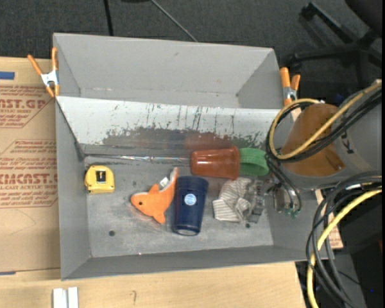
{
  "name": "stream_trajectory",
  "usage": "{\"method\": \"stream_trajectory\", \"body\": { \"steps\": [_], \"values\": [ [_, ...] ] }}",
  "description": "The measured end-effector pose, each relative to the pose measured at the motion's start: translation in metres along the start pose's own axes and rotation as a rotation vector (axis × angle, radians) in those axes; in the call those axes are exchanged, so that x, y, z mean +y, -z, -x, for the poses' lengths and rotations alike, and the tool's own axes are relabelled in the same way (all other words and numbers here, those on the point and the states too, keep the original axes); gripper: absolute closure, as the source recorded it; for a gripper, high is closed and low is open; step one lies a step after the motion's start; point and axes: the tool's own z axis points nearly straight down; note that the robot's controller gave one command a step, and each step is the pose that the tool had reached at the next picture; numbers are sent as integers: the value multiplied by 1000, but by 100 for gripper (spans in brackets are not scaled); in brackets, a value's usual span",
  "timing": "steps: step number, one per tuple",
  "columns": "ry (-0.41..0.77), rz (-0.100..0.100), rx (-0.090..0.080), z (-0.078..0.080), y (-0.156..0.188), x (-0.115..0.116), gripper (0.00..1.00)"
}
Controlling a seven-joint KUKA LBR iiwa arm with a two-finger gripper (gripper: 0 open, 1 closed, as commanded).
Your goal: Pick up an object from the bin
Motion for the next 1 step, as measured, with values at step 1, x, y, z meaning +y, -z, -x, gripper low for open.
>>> {"method": "stream_trajectory", "body": {
  "steps": [1],
  "values": [
    [0,0,0,0,0,0,100]
  ]
}}
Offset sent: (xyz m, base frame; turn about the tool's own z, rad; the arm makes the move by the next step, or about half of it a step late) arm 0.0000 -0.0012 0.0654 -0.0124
